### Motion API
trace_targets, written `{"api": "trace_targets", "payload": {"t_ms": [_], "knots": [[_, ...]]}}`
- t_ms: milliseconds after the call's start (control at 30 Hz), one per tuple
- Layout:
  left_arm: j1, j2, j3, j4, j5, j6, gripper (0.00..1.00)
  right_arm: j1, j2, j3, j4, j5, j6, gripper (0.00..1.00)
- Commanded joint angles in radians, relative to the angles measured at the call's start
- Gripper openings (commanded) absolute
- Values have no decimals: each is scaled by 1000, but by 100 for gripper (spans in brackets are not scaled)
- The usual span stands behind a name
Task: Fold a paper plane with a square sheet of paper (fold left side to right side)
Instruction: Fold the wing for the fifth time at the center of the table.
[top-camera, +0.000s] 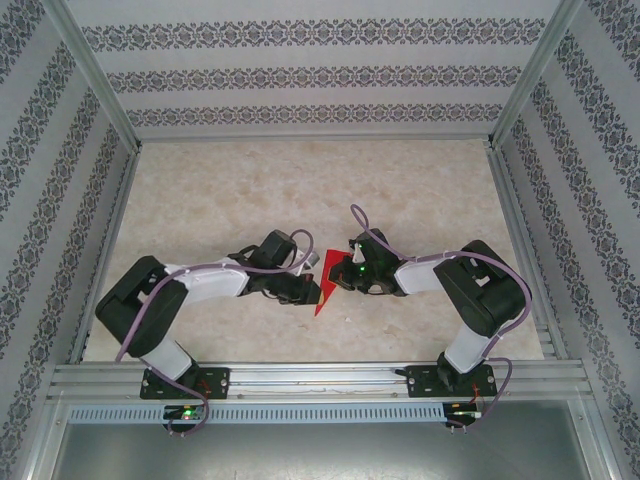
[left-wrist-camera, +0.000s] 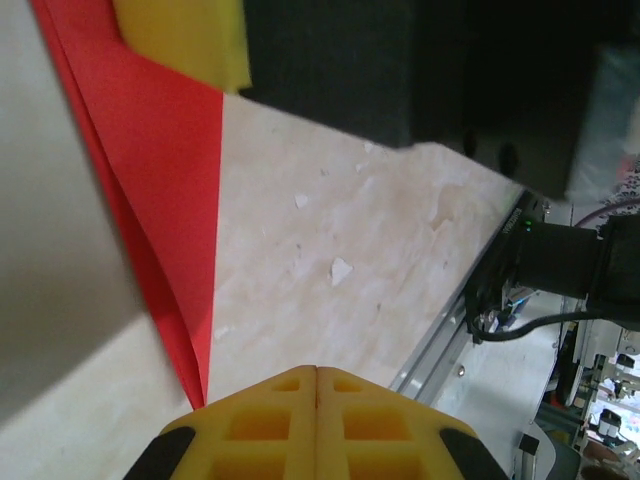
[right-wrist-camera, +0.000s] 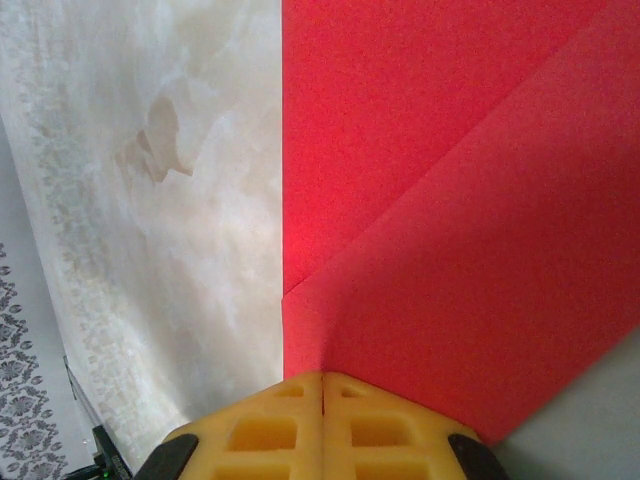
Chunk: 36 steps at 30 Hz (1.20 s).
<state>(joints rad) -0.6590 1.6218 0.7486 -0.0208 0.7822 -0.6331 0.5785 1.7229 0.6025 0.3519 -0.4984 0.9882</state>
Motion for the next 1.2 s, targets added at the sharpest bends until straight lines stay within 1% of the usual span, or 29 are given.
{"api": "trace_targets", "payload": {"t_ms": [0, 233, 500, 767, 1000, 1167], "knots": [[11, 70, 33, 37, 7, 5, 2, 17, 96, -24, -109, 110, -36, 0], [12, 155, 54, 26, -41, 32, 0, 24, 81, -15, -105, 101, -34, 0], [12, 165, 13, -14, -100, 69, 0, 18, 13, 33, -111, 65, -52, 0], [12, 157, -19, -2, -107, 69, 0, -34, -28, 84, -139, 33, -86, 0], [11, 147, -10, 6, -95, 63, 0, -61, 23, 94, -145, 31, -106, 0], [12, 127, 7, 17, -75, 48, 0, -63, 52, 85, -159, 43, -106, 0]]}}
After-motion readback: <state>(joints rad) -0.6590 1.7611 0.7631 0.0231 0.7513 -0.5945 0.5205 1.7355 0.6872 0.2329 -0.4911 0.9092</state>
